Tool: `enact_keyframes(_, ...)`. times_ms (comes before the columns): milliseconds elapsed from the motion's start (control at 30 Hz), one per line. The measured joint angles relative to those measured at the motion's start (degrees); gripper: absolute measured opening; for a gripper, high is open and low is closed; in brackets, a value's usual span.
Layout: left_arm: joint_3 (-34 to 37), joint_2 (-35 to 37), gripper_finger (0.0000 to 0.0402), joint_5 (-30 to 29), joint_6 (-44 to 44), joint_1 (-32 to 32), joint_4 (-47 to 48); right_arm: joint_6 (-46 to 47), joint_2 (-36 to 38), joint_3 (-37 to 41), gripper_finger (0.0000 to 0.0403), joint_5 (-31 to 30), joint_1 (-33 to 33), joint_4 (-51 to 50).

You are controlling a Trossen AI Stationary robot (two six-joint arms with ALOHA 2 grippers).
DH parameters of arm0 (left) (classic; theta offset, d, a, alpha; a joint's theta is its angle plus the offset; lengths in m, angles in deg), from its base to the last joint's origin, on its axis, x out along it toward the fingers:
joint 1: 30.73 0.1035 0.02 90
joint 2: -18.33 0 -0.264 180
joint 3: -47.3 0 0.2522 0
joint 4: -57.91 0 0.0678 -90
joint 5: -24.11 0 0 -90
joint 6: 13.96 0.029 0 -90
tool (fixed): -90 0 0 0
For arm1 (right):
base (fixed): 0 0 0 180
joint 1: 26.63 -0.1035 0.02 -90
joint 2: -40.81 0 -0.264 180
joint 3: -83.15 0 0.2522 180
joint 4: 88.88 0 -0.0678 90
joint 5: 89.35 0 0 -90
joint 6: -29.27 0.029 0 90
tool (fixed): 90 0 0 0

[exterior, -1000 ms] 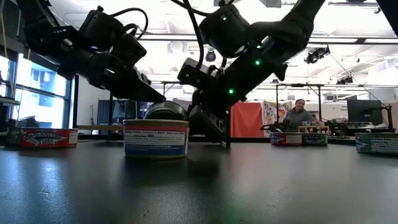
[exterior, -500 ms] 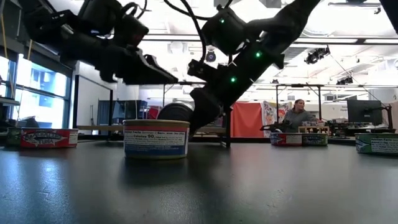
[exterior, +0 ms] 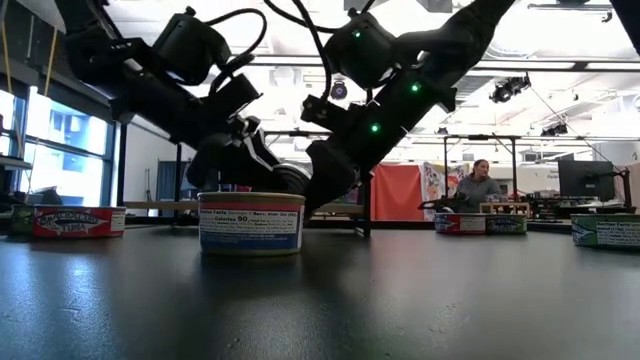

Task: Stack canned seafood by type on shelf
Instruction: Put the green tuna can on the shelf

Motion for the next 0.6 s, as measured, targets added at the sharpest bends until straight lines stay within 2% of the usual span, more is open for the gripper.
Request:
enact_keyframes(100,0.0,0.0,0.0121,0.5,-1.5,0.0,0.5,-0.9,0.0,0.0,0.0123,0.0,-0.1,-0.3)
enact_keyframes(167,0.1,0.0,0.012,0.8,-2.1,0.0,0.4,-1.0,0.0,0.0,0.0141,0.9,0.0,-0.5)
enact_keyframes(267,2.3,0.0,0.012,2.4,-3.0,0.2,-2.6,0.4,0.7,-0.1,0.0202,1.4,0.0,-4.8)
enact_keyframes(333,4.6,0.0,0.012,3.4,-4.1,0.2,-7.4,2.6,1.3,-0.1,0.0236,1.6,0.0,-9.0)
enact_keyframes(433,9.1,0.2,0.012,6.8,-6.0,0.5,-18.2,4.2,1.3,0.2,0.026,0.7,-0.4,-11.8)
enact_keyframes(600,16.0,0.3,0.012,15.3,-9.7,1.6,-39.1,0.1,1.3,6.6,0.0261,-1.6,-3.5,8.0)
